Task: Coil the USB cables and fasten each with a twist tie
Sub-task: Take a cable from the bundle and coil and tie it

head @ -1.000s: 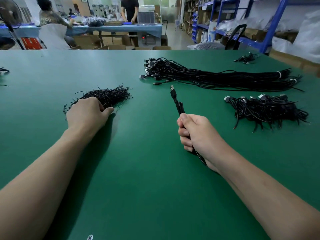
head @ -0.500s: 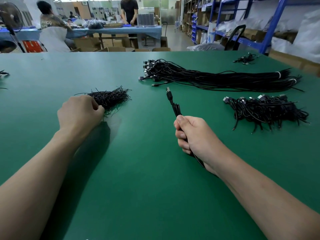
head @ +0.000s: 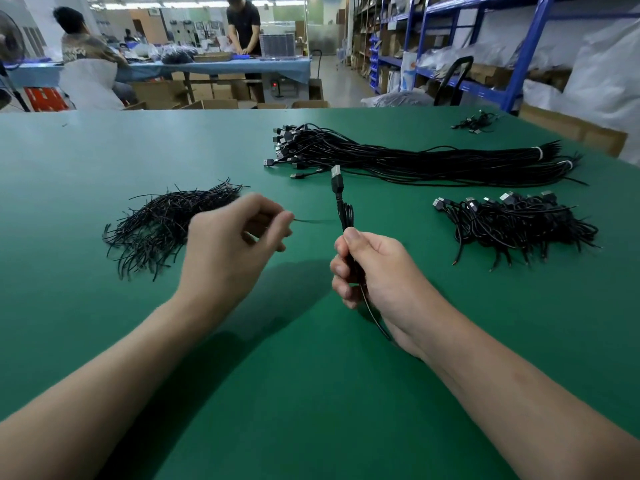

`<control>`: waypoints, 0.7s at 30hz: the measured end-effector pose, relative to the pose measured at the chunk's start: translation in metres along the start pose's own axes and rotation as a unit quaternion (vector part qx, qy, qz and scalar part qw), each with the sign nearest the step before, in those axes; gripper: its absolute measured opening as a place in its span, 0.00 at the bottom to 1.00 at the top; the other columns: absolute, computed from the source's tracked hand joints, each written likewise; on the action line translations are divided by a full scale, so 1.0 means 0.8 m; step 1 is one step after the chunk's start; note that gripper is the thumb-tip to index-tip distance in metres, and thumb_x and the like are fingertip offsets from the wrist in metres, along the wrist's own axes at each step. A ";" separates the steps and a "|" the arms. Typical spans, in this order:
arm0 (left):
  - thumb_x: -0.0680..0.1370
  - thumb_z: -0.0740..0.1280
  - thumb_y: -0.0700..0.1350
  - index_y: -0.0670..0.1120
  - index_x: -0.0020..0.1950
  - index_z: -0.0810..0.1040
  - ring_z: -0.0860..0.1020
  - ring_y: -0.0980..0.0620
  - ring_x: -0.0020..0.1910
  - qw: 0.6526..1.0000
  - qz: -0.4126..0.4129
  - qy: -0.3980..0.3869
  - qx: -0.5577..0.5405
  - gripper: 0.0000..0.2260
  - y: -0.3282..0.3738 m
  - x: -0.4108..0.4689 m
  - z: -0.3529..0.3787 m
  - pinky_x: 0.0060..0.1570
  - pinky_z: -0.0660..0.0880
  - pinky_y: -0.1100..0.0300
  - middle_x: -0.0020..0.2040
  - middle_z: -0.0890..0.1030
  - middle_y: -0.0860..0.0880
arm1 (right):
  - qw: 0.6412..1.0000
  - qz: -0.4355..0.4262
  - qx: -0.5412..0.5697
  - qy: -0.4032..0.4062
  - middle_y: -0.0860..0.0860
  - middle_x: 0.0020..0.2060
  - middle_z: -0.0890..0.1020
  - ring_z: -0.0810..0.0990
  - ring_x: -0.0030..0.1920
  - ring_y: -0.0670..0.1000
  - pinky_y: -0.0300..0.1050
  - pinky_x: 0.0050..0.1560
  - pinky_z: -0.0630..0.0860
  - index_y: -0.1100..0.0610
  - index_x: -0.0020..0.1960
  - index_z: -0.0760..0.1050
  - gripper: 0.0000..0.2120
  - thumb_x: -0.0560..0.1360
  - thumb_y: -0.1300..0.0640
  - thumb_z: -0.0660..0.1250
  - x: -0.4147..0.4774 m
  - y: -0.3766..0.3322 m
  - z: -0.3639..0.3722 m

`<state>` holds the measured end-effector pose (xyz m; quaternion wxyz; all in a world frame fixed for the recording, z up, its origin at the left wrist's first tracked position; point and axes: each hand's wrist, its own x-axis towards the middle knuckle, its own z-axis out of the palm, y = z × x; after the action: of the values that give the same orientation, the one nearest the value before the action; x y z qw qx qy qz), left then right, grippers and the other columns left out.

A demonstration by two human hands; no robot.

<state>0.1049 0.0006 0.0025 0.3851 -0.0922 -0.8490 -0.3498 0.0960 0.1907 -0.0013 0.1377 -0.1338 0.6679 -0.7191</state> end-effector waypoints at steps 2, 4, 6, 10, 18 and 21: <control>0.78 0.72 0.45 0.47 0.45 0.82 0.83 0.60 0.34 0.999 0.041 -0.025 -0.009 0.04 0.009 -0.006 0.009 0.37 0.77 0.68 0.36 0.84 0.54 | 0.999 -0.014 0.028 0.014 0.49 0.33 0.81 0.78 0.30 0.46 0.37 0.27 0.71 0.56 0.43 0.69 0.16 0.87 0.53 0.53 0.001 -0.001 0.000; 0.78 0.73 0.44 0.47 0.45 0.82 0.83 0.60 0.34 0.997 0.059 -0.046 -0.007 0.03 0.013 -0.009 0.013 0.36 0.76 0.70 0.36 0.84 0.54 | 0.998 -0.022 0.047 0.034 0.52 0.42 0.86 0.82 0.35 0.46 0.38 0.27 0.73 0.56 0.43 0.70 0.16 0.87 0.53 0.53 0.004 -0.002 -0.002; 0.78 0.72 0.44 0.46 0.45 0.82 0.84 0.59 0.35 0.997 0.060 -0.055 -0.008 0.04 0.013 -0.010 0.014 0.36 0.76 0.69 0.36 0.84 0.54 | 0.997 -0.027 0.064 0.044 0.54 0.49 0.86 0.84 0.39 0.47 0.39 0.28 0.75 0.57 0.43 0.70 0.16 0.87 0.53 0.53 0.005 -0.001 -0.003; 0.78 0.73 0.45 0.46 0.44 0.83 0.84 0.57 0.36 0.996 0.067 -0.062 -0.016 0.04 0.011 -0.011 0.014 0.39 0.80 0.58 0.37 0.84 0.54 | 0.995 -0.039 0.090 0.033 0.55 0.48 0.87 0.84 0.39 0.49 0.40 0.28 0.76 0.57 0.43 0.70 0.16 0.87 0.54 0.53 0.007 0.002 -0.004; 0.73 0.73 0.55 0.55 0.54 0.83 0.81 0.53 0.41 0.968 -0.035 -0.154 -0.197 0.11 0.006 -0.013 0.018 0.42 0.79 0.58 0.45 0.84 0.52 | 0.990 -0.080 0.091 0.067 0.53 0.38 0.81 0.78 0.32 0.47 0.39 0.30 0.75 0.59 0.42 0.70 0.17 0.87 0.57 0.52 0.010 0.000 -0.001; 0.72 0.75 0.55 0.57 0.50 0.84 0.81 0.52 0.38 0.976 0.009 -0.136 -0.169 0.08 0.009 -0.014 0.021 0.38 0.78 0.56 0.43 0.84 0.54 | 0.993 -0.084 0.056 0.066 0.49 0.36 0.81 0.77 0.33 0.45 0.38 0.31 0.74 0.58 0.41 0.70 0.17 0.87 0.57 0.53 0.010 0.002 0.000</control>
<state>0.1059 0.0184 -0.0098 0.2478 -0.2102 -0.8213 -0.4690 0.0887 0.1875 -0.0028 0.0402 -0.1339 0.6202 -0.7719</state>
